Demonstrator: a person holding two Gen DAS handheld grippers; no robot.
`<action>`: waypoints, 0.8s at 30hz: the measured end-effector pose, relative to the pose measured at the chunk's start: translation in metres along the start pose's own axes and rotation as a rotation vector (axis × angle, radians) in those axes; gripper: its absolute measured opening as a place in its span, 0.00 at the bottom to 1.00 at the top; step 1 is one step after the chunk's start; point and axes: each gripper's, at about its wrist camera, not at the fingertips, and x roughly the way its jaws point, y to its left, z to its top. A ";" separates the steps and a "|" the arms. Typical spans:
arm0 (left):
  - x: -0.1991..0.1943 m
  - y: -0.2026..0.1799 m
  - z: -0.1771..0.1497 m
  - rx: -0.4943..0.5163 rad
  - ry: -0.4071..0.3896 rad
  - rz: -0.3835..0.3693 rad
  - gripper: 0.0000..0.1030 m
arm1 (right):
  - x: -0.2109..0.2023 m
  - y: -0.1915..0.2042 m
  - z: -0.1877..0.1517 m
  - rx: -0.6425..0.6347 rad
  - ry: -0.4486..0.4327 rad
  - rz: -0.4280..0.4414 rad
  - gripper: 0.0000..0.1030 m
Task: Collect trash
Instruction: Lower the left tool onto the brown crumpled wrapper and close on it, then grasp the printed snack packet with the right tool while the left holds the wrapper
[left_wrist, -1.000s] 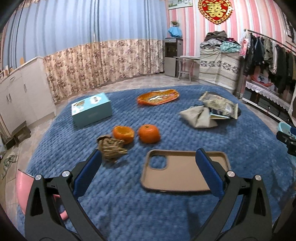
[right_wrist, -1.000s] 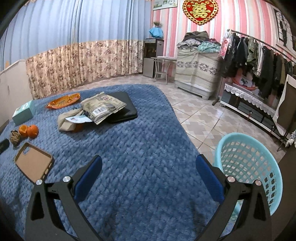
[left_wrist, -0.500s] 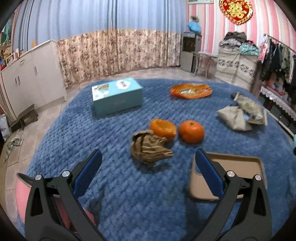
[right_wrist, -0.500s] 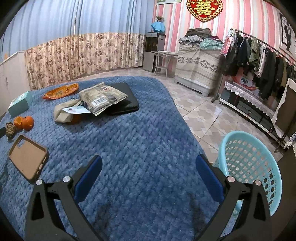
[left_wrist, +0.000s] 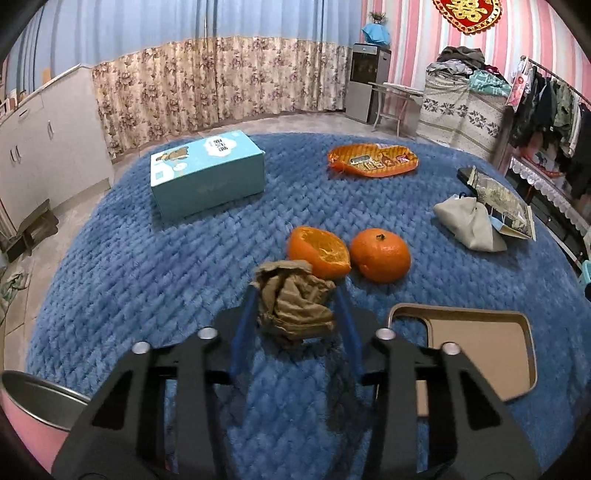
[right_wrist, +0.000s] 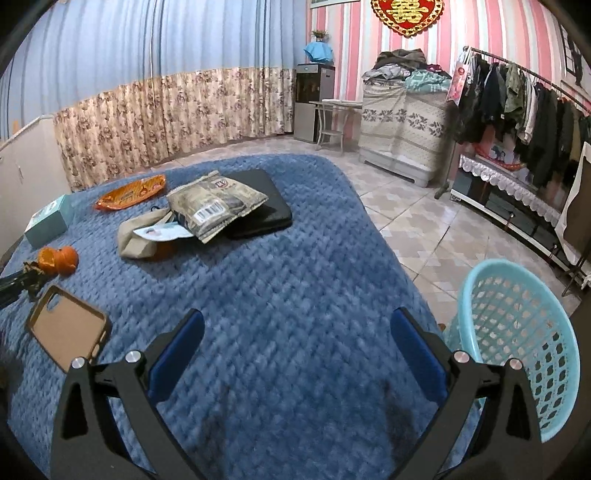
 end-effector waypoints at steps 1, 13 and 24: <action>-0.001 0.001 0.001 -0.002 -0.002 -0.001 0.32 | 0.001 0.002 0.003 -0.008 -0.001 -0.001 0.96; -0.038 0.009 0.036 -0.021 -0.144 -0.016 0.32 | 0.047 0.036 0.061 0.001 -0.019 0.045 0.96; -0.027 0.006 0.043 -0.017 -0.139 -0.046 0.32 | 0.122 0.035 0.091 0.090 0.094 0.047 0.96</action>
